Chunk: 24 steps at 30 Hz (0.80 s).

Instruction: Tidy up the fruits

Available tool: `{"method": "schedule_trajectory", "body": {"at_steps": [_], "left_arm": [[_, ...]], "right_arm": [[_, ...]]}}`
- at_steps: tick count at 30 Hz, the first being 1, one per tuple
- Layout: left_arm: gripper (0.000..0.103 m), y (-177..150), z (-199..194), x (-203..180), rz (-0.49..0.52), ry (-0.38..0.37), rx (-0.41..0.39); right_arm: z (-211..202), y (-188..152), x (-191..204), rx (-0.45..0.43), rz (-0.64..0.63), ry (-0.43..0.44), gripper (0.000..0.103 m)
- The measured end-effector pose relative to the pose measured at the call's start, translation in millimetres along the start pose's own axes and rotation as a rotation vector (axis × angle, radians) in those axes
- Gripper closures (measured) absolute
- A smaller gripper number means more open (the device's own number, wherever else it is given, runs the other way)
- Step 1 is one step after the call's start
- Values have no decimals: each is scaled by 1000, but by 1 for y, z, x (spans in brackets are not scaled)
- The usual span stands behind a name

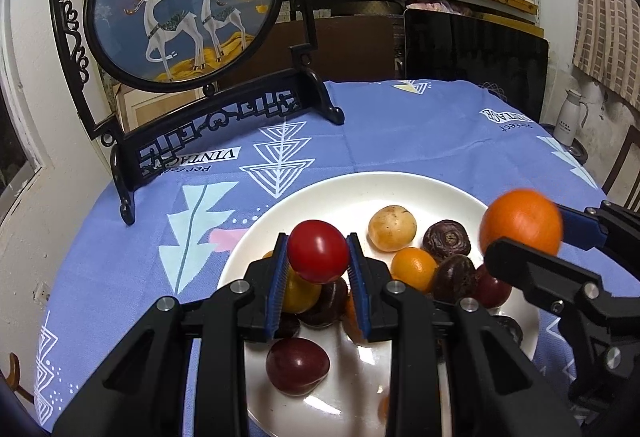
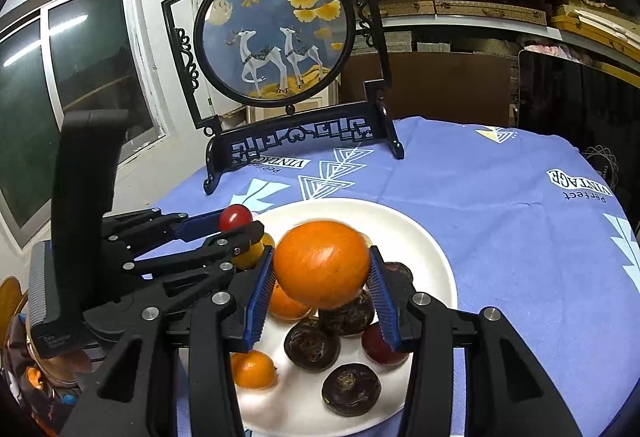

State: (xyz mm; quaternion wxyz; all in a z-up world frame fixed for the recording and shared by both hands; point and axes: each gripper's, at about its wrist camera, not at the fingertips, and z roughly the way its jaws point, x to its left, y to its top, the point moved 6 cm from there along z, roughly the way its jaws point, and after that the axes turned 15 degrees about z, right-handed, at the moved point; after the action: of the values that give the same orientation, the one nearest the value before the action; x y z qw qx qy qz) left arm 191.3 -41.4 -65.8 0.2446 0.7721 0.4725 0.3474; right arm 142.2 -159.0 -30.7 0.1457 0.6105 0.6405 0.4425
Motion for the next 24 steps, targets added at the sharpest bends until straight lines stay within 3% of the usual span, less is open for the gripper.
{"method": "schedule_trajectory", "body": {"at_steps": [5, 10, 12, 13, 24], "left_arm": [[75, -1, 3, -1, 6, 9, 12], [74, -1, 2, -1, -2, -20, 12], [42, -1, 0, -2, 8, -17, 9], [39, 0, -3, -3, 13, 3, -7], [39, 2, -4, -4, 23, 8, -11]], "right_arm": [[-6, 3, 5, -39, -24, -1, 60], [-8, 8, -4, -52, 23, 10, 56], [-7, 7, -6, -52, 31, -2, 40], [-6, 6, -6, -51, 33, -4, 39], [-5, 3, -5, -42, 22, 3, 37]]}}
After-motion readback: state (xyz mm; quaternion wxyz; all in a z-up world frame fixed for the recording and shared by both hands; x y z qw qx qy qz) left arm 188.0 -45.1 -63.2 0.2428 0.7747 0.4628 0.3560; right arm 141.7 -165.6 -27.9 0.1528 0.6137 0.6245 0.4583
